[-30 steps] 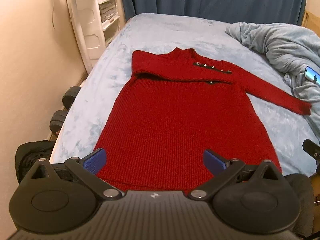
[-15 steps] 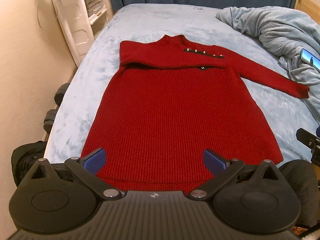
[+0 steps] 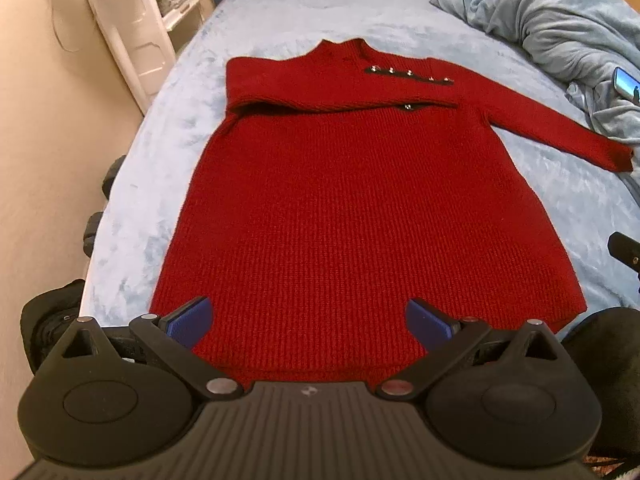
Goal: Fold small clothes
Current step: 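Grasp the sleeve cuff with the right gripper and fold it across the body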
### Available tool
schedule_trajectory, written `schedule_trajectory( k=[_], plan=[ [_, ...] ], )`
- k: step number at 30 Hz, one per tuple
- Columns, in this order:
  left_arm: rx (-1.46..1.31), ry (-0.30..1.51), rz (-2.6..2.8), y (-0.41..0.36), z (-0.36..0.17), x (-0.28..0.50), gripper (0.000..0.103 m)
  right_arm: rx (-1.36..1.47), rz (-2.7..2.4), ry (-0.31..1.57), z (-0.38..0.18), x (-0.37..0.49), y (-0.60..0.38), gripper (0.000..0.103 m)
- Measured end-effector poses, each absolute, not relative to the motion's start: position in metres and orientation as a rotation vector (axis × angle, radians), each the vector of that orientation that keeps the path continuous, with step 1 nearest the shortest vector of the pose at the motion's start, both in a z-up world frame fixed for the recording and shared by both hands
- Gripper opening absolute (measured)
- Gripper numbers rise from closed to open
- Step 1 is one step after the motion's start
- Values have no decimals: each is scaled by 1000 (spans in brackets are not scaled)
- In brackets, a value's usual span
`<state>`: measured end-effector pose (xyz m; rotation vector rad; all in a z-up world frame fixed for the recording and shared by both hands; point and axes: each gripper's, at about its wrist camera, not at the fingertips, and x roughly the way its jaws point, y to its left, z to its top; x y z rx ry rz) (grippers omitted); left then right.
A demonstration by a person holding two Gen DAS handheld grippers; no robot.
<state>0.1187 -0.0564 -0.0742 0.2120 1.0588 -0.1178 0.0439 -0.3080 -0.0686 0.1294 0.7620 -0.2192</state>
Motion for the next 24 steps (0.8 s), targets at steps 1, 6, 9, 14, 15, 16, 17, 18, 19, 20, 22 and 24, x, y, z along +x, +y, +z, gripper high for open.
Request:
schedule_trajectory(
  k=[1,6,9,14,15,16,17,18,19,20,22,24],
  plan=[
    [214,1064,-119,-58,-76,122,103,132,-224,768,-71,47,-311,75],
    [223,1096,-116,-63,-88,143,103,221,-261,777,-88,71,-351,75],
    [237,1084,-116,-59,-87,163,103,415,-380,771,-106,96,-410,76],
    [213,1055,3,-36,-79,209,103,802,-618,656,-145,135,-518,76],
    [204,1060,28,-31,-79,218,103,888,-650,633,-156,144,-539,76],
    [201,1063,45,-28,-80,224,103,971,-675,609,-166,151,-555,76],
    [201,1066,65,-25,-81,231,103,1054,-694,581,-177,158,-571,76],
    [205,1070,79,-23,-82,235,103,1122,-706,566,-189,168,-586,75],
    [211,1076,90,-22,-85,237,103,1157,-729,558,-196,176,-595,75],
    [218,1087,98,-21,-88,240,103,1172,-755,550,-204,187,-604,75],
    [231,1114,107,-16,-96,242,103,1163,-789,564,-216,212,-619,75],
    [237,1145,116,-11,-104,246,103,1147,-831,593,-227,234,-626,75]
  ],
)
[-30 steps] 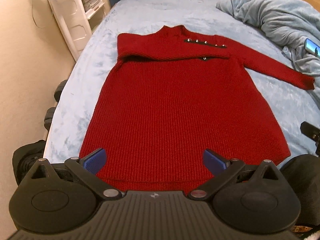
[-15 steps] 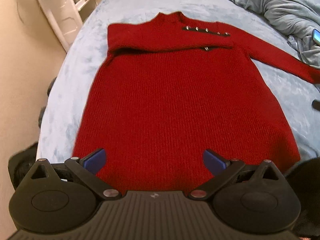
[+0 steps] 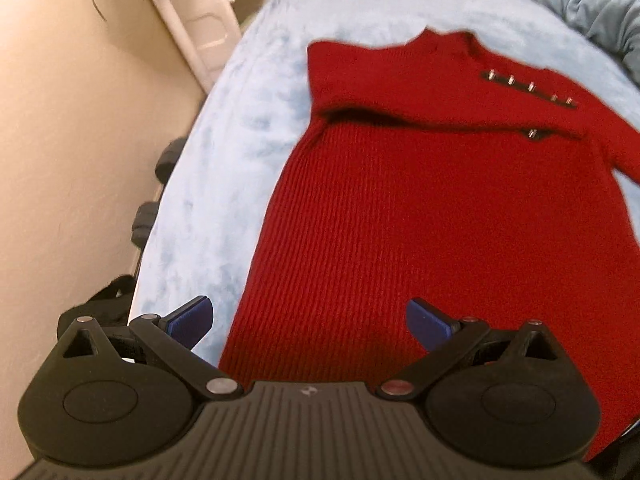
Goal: Fold small clothes
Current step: 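Grasp the sleeve cuff with the right gripper and fold it across the body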
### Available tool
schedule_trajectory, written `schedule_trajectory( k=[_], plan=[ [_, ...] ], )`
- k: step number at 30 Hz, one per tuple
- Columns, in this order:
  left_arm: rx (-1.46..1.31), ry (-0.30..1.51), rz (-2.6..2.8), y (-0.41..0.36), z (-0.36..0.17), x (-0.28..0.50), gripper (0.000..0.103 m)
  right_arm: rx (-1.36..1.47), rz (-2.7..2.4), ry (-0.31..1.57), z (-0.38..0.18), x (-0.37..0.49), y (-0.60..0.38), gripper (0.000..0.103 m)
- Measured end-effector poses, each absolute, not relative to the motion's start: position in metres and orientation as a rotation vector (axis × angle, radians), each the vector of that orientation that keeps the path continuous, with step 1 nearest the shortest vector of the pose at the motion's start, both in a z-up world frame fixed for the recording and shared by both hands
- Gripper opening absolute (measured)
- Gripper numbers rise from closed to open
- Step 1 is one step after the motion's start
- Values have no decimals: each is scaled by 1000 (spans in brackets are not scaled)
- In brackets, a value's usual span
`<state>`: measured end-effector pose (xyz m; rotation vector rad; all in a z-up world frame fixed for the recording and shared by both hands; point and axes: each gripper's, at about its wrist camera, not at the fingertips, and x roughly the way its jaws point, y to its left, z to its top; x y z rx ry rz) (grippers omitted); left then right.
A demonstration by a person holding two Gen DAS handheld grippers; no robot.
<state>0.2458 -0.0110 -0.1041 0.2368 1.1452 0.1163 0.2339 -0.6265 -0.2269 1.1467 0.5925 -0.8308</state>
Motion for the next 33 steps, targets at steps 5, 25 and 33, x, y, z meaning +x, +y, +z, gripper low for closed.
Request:
schedule_trajectory(
  k=[5,25,33],
  plan=[
    [225,1183,140,5,-117,255,103,901,-860,649,-222,294,-630,26],
    [69,1113,283,115,-99,234,103,105,21,830,-152,328,-249,78],
    [61,1065,194,94,-88,211,103,167,-119,769,-88,152,-300,79]
  ],
)
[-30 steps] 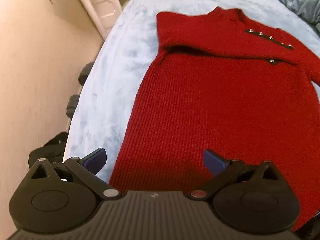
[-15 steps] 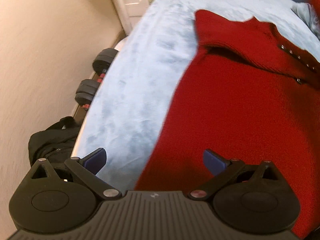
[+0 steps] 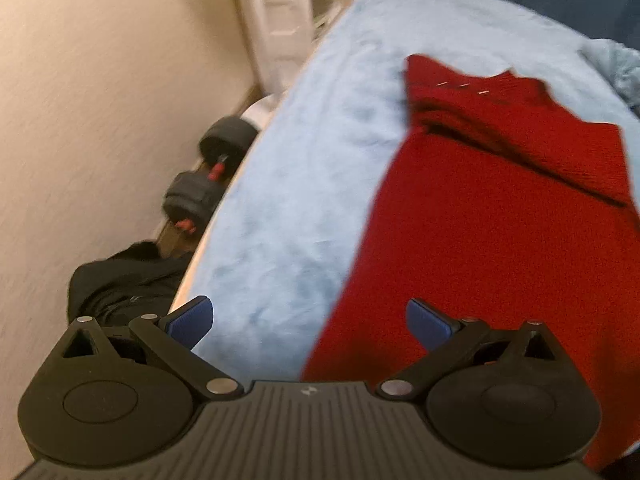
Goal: Fold small clothes
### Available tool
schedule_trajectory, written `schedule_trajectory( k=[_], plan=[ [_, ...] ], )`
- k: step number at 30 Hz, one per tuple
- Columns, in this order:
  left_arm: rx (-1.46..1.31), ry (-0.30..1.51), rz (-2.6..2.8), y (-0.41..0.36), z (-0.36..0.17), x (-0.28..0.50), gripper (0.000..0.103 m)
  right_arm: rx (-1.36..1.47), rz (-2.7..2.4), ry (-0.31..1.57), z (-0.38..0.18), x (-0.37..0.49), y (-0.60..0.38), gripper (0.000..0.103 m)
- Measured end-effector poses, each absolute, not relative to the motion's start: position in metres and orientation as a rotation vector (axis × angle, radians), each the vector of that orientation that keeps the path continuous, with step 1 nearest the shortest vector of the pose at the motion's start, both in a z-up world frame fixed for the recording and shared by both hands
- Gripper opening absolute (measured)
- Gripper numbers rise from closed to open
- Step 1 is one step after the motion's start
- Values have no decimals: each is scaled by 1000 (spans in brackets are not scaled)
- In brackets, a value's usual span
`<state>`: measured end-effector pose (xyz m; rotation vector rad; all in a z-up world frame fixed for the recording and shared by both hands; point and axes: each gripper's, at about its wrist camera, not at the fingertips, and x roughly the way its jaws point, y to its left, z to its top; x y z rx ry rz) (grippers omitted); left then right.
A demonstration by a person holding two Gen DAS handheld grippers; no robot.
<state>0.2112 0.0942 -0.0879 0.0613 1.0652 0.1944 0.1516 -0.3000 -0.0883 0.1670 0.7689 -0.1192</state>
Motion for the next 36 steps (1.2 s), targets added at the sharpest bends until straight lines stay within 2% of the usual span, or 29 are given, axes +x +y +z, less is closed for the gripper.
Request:
schedule_trajectory(
  k=[4,14,20,36],
  plan=[
    [93,1040,136,75,-78,193,103,168,-103,711,-61,86,-286,80],
    [152,1029,61,47,-67,127,103,194,-66,635,-45,21,-259,80],
    [176,998,48,40,-60,106,103,201,-56,615,-41,9,-258,80],
    [150,1009,96,56,-59,116,103,217,-61,638,-51,17,-258,81]
  ],
)
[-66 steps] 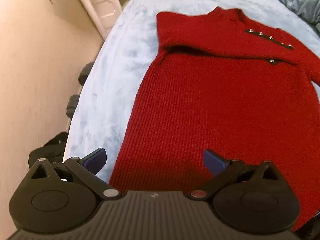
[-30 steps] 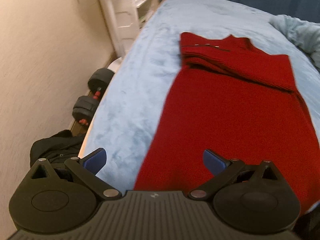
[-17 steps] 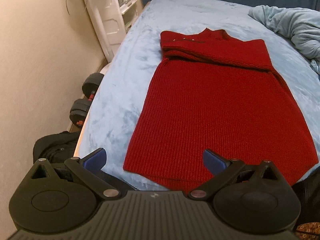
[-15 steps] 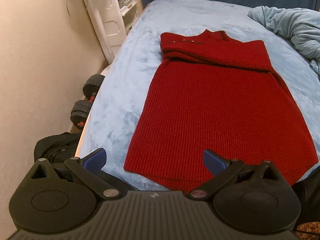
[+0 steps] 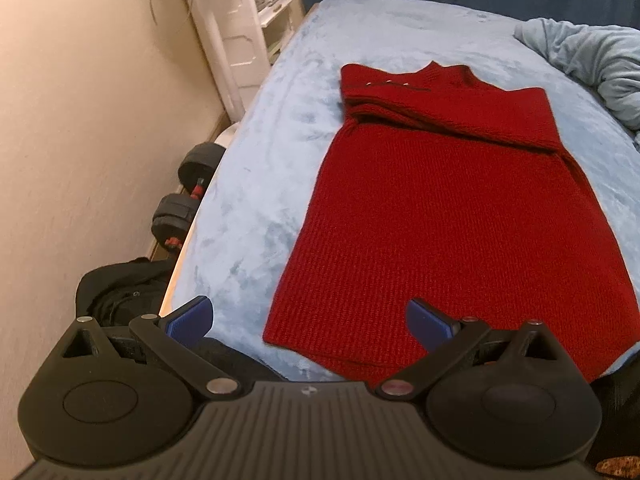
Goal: Fold small clothes
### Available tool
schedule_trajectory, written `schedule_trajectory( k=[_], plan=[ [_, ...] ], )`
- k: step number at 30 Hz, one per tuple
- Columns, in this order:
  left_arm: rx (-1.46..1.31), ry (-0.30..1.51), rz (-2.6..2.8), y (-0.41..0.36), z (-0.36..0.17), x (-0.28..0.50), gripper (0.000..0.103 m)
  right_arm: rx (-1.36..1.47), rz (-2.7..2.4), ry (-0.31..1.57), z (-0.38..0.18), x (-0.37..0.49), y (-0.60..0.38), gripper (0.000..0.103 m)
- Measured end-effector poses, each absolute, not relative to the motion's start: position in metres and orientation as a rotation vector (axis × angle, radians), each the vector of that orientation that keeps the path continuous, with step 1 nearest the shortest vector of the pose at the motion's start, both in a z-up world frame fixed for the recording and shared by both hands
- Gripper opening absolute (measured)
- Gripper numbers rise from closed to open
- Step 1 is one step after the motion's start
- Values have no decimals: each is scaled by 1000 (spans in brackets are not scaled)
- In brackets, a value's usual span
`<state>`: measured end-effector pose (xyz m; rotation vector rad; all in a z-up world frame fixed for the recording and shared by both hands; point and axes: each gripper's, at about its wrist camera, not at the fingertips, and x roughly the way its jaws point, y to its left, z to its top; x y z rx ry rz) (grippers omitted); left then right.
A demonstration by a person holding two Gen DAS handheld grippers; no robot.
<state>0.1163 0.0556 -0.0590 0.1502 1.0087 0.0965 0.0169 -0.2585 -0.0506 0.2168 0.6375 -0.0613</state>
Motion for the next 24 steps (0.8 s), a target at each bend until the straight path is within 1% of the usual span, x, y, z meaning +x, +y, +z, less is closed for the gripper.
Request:
schedule_trajectory(
  k=[10,14,18,21,24],
  plan=[
    [142,1044,143,72,-85,141,103,237,-134,715,-72,38,-275,81],
    [138,1065,156,78,-94,152,103,238,-175,714,-78,58,-290,81],
    [134,1080,171,82,-103,167,103,229,-187,648,-83,109,-315,81],
    [120,1098,198,88,-111,185,103,242,-184,612,-95,168,-340,78],
    [105,1121,233,94,-119,207,103,289,-199,637,-115,242,-362,72]
  ],
)
